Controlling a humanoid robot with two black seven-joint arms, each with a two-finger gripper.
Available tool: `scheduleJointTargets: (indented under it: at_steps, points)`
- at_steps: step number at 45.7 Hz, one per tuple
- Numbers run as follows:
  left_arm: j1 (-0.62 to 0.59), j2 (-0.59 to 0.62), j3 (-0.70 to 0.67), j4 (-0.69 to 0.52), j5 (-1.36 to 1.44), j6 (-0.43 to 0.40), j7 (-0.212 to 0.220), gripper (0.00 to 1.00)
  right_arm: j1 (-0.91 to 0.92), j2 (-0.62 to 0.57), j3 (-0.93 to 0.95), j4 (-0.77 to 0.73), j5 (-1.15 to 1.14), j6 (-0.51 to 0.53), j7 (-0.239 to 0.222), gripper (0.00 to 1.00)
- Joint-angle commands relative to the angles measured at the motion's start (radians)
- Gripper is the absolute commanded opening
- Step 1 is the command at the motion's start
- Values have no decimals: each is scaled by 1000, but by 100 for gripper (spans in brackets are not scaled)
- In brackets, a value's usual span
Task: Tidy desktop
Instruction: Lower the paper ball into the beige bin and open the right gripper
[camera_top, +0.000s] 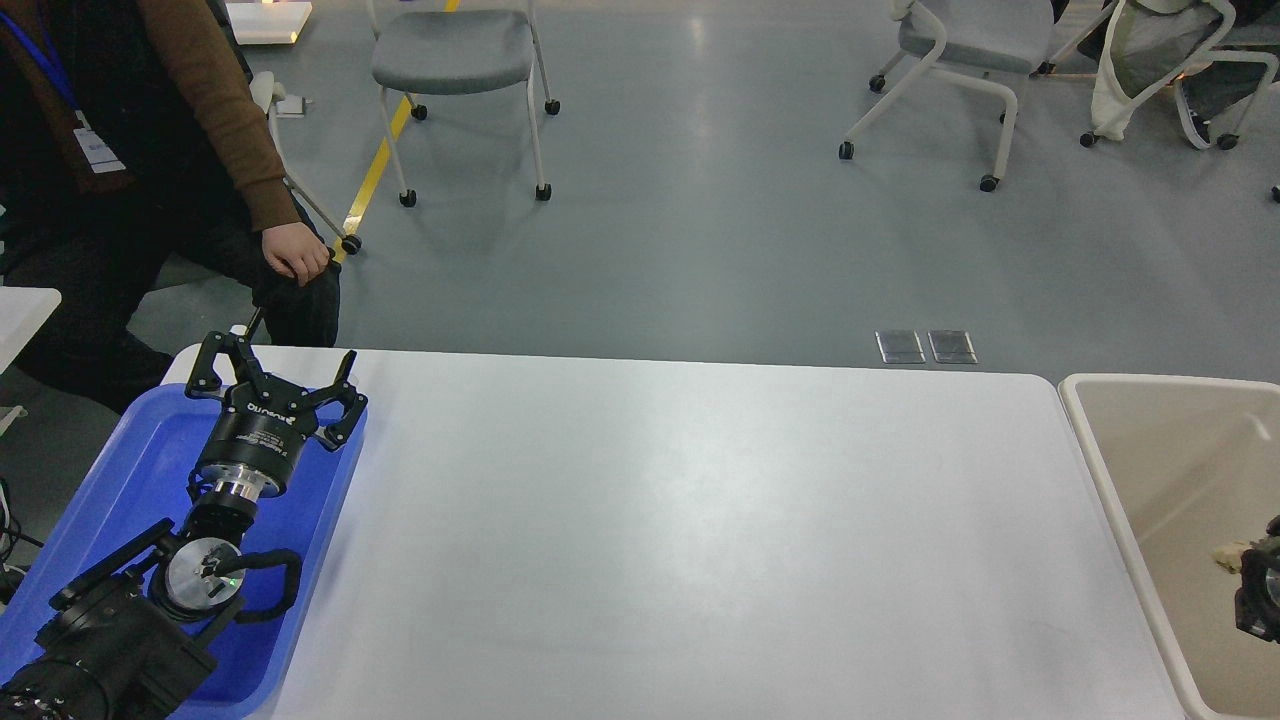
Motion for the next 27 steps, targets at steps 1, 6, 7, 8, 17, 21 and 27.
scheduleJointTargets:
  at_steps: [1,6,7,8,17,21,27]
  points:
    - [0,0,0,0,0,0,0,100,-3,4,8,11,8,4,2,70]
    - [0,0,0,0,0,0,0,100,6,2,6,14,7,7,7,99]
    - [0,0,0,0,0,0,0,100,6,1,6,14,7,7,8,99]
    - [0,0,0,0,0,0,0,100,8,-1,6,14,7,9,8,100]
    - [0,0,0,0,0,0,0,100,28,1,-11,15,4,10,10,100]
    - [-3,0,2,1,0,0,0,100,35,-1,-12,32,-4,15,10,100]
    - [-3,0,3,0,0,0,0,100,52,-7,-14,42,-10,15,11,100]
